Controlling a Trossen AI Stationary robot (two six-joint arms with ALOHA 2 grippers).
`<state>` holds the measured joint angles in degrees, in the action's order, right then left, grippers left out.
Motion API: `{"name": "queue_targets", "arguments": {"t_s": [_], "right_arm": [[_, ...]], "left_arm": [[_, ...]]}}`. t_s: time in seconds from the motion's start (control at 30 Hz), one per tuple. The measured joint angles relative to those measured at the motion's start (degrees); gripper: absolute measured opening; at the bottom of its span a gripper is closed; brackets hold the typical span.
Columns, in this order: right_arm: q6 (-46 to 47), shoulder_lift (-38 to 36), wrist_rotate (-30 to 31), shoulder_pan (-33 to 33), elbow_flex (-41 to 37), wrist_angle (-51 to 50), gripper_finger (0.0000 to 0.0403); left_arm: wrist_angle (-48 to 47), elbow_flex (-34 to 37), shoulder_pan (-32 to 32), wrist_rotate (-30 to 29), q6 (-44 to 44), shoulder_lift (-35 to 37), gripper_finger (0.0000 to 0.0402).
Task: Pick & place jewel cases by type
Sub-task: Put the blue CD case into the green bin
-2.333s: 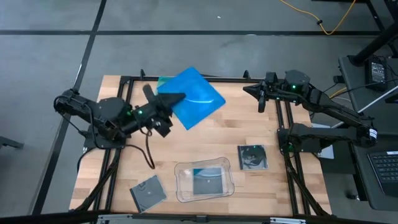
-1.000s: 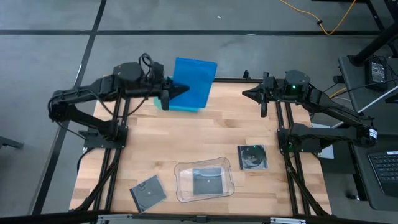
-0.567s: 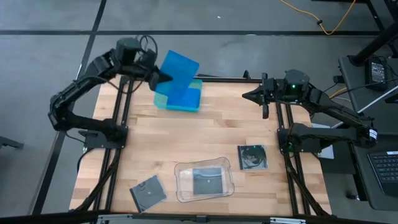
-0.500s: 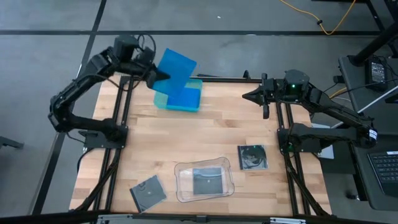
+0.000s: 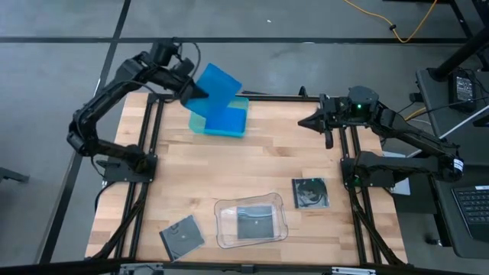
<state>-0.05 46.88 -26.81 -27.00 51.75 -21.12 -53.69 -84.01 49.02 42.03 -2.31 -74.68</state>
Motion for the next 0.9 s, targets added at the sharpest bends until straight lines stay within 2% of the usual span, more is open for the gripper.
{"name": "queue_targets", "arguments": {"t_s": [0.17, 0.4, 0.57, 0.77, 0.9], "right_arm": [[1.4, 1.5, -0.5, 0.0, 0.0, 0.8, 0.0006], [2.9, 10.6, -8.1, 0.0, 2.7, 3.3, 0.002], [1.4, 19.3, -8.4, -1.4, 10.5, 2.4, 0.0073], [-0.3, 29.5, -12.4, -3.6, 21.3, -0.1, 0.016], [-1.8, 35.6, -13.5, -3.8, 27.8, -3.2, 0.0202]], "left_arm": [[0.3, 0.0, -5.8, 0.1, -0.4, -2.4, 0.0006], [0.8, 0.0, -12.4, -0.1, -0.5, -5.5, 0.0006], [3.6, 0.0, -14.5, -0.7, -2.0, -6.0, 0.0006], [4.3, 0.0, -16.8, -3.8, -2.9, -6.0, 0.0006], [5.0, 0.0, -18.2, -5.7, -2.6, -6.0, 0.0006]]}}
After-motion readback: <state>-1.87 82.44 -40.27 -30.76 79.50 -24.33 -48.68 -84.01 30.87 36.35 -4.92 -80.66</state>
